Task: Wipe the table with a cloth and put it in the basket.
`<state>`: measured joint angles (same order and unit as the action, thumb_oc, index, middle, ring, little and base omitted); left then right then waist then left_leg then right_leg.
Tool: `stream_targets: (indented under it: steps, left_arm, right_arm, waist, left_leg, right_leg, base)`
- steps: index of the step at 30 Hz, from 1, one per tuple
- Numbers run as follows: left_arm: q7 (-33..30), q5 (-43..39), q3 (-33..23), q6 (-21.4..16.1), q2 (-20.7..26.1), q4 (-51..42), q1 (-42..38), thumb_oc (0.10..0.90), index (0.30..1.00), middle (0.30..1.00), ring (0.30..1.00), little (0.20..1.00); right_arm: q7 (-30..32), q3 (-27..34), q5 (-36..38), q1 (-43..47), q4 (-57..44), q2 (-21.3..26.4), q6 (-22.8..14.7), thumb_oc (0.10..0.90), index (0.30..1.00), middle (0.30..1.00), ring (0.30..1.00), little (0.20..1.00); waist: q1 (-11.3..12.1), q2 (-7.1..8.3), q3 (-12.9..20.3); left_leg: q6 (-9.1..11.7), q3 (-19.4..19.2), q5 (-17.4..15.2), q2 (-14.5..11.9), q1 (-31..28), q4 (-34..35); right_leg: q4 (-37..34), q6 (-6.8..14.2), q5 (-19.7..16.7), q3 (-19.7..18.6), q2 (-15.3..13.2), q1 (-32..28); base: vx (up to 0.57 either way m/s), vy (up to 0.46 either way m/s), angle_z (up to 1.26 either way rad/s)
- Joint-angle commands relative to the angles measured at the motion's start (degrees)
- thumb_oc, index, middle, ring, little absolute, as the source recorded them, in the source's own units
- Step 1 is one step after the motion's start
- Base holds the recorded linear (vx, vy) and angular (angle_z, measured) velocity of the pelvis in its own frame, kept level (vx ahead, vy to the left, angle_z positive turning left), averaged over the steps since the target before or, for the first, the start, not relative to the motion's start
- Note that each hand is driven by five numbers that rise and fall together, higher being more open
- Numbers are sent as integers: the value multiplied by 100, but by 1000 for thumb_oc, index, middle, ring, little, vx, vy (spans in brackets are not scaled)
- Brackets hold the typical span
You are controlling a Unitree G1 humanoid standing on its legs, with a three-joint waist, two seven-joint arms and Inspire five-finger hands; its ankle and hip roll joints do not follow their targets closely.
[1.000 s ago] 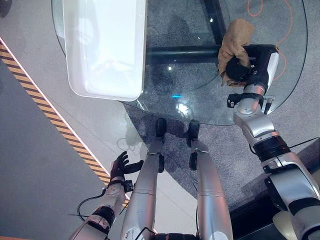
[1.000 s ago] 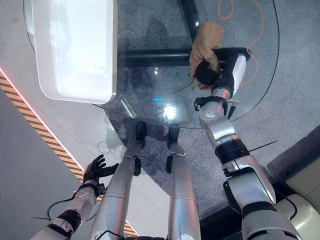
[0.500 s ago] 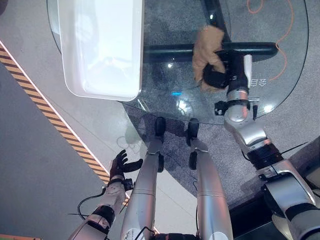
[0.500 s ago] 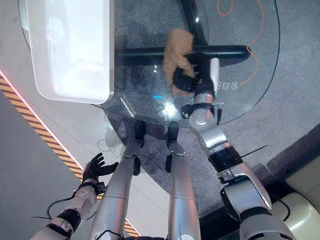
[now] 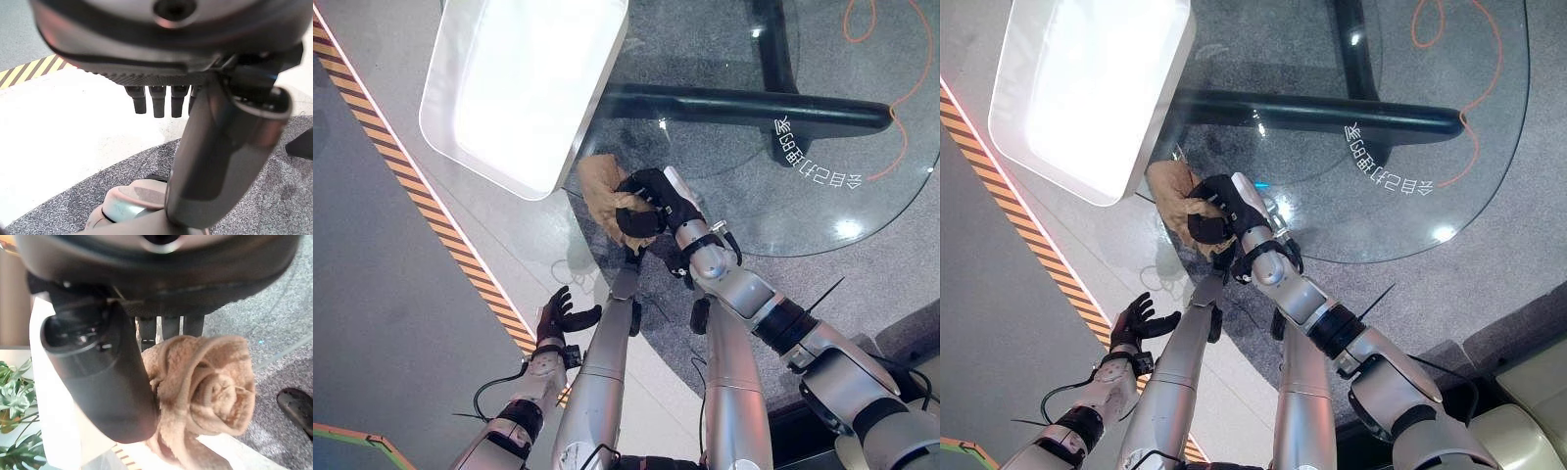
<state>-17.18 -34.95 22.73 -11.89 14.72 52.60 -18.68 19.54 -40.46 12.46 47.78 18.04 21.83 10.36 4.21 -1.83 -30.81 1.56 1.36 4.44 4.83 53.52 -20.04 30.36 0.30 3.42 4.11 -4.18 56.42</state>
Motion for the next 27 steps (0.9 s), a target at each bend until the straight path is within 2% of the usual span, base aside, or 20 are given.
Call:
stream_targets:
  steps: [1, 9, 13, 18, 23, 27]
  left_arm:
    - [-159, 23, 188, 72, -311, -95, 606, 800, 900, 900, 900, 900]
    - [-193, 4, 192, 101, -276, -211, 671, 800, 900, 900, 900, 900]
    - [-234, -12, 181, 118, -287, -243, 703, 800, 900, 900, 900, 900]
    - [-265, -11, 160, 117, -292, -250, 767, 800, 900, 900, 900, 900]
    - [-267, 8, 77, 199, -231, -330, 814, 800, 900, 900, 900, 900]
    - [-246, 14, 53, 197, -177, -360, 858, 800, 900, 900, 900, 900]
  right_arm:
    - [357, 288, 11, -81, -661, -24, -357, 100, 300, 300, 300, 200]
    - [745, 600, 24, -117, -675, 51, -399, 100, 300, 300, 300, 200]
    - [1304, 950, 94, -126, -638, 173, -597, 100, 300, 300, 300, 200]
    - [1888, 1447, 38, -72, -651, 354, -669, 100, 300, 300, 300, 200]
    - [2120, 1972, -165, 70, -543, 825, -256, 100, 300, 300, 300, 200]
    - [2256, 2118, -164, 176, -319, 1158, 11, 100, 300, 300, 300, 200]
  waist:
    - [-57, -250, 101]
    - [-68, -259, 101]
    - [-85, -275, 101]
    - [-105, -265, 101]
    - [-128, -218, 101]
    - [-131, -199, 101]
  left_leg:
    - [-262, -255, -524, 189, 119, -581]
    - [-273, -274, -534, 170, 99, -575]
    - [-289, -277, -556, 161, 89, -590]
    - [-297, -270, -602, 146, 67, -614]
    - [-313, -249, -657, 134, 36, -638]
    - [-320, -236, -693, 128, 42, -675]
  right_leg:
    - [-719, 216, -609, -26, 163, 49]
    - [-709, 226, -629, -18, 157, 50]
    - [-692, 223, -616, -28, 158, 41]
    - [-664, 230, -607, -55, 180, 21]
    - [-662, 242, -609, -60, 199, -22]
    - [-652, 240, -608, -47, 207, -31]
  base:
    - [0, 0, 0]
    - [0, 0, 0]
    - [0, 0, 0]
    - [0, 0, 0]
    - [7, -20, -2]
    - [13, -31, -5]
